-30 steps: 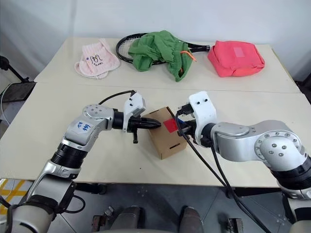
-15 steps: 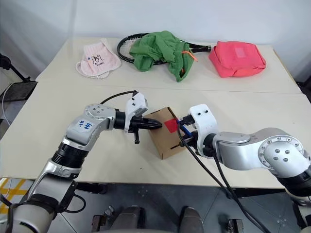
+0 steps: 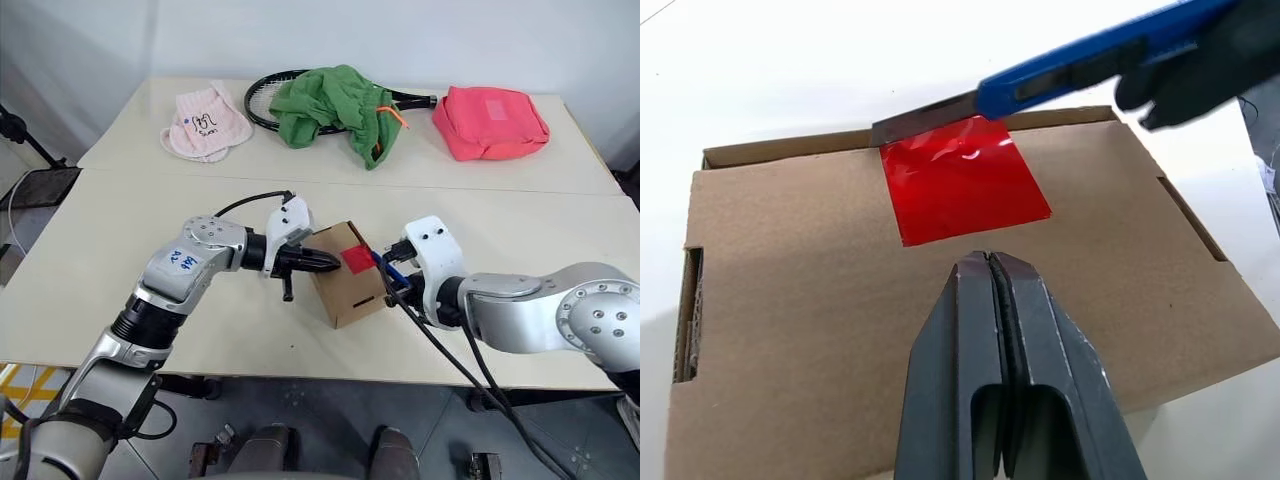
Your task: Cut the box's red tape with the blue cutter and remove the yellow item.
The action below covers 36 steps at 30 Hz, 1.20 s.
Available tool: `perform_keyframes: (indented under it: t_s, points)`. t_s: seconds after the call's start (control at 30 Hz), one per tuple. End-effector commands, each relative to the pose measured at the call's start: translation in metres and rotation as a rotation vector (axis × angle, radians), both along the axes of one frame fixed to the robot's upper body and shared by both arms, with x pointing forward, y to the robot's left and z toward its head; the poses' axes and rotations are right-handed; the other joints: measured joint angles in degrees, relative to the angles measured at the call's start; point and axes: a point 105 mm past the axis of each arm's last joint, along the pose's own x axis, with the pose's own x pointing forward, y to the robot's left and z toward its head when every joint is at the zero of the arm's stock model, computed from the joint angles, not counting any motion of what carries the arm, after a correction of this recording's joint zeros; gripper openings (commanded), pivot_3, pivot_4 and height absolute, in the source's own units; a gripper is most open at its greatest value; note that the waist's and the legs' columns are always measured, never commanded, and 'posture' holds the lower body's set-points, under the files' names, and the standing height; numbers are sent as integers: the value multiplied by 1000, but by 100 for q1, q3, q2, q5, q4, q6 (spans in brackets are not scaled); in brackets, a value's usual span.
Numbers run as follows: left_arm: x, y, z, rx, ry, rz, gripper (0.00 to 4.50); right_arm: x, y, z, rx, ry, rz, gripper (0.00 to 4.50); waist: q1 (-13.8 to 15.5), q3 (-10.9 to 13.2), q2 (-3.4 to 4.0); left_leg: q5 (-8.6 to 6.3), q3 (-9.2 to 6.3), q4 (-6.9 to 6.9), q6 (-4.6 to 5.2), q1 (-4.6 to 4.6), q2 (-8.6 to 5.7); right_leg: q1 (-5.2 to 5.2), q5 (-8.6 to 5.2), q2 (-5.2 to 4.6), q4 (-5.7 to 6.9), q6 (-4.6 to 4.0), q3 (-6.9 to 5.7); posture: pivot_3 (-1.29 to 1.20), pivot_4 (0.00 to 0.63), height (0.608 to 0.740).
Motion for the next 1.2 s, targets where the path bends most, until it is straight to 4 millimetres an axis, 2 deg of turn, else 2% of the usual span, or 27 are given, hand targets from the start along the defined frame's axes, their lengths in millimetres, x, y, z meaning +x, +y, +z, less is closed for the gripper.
perform_keyframes:
  t_s: [0.03,0.6,0.77,1.2]
  points:
    - [-5,-1,-37,85,98,13,7,-1,-4,8,-25,12,42,207,4,-1,1,0,0,2,1,0,0,1,0,0,0,0,0,0,150,740]
    - [-3,-3,-41,65,93,38,7,24,-2,19,-58,104,82,207,12,-2,4,-5,-1,14,9,0,0,8,1,-1,-2,2,-2,0,150,740]
    - [-2,-4,-43,68,93,37,7,18,2,16,-64,164,159,207,20,-3,5,-8,-1,17,13,-1,0,8,2,-1,-1,2,-2,0,150,740]
    - [0,-13,-46,44,90,33,7,12,-9,15,-111,280,197,207,39,-4,7,-11,0,21,18,-1,0,10,2,-1,-1,3,-2,0,150,740]
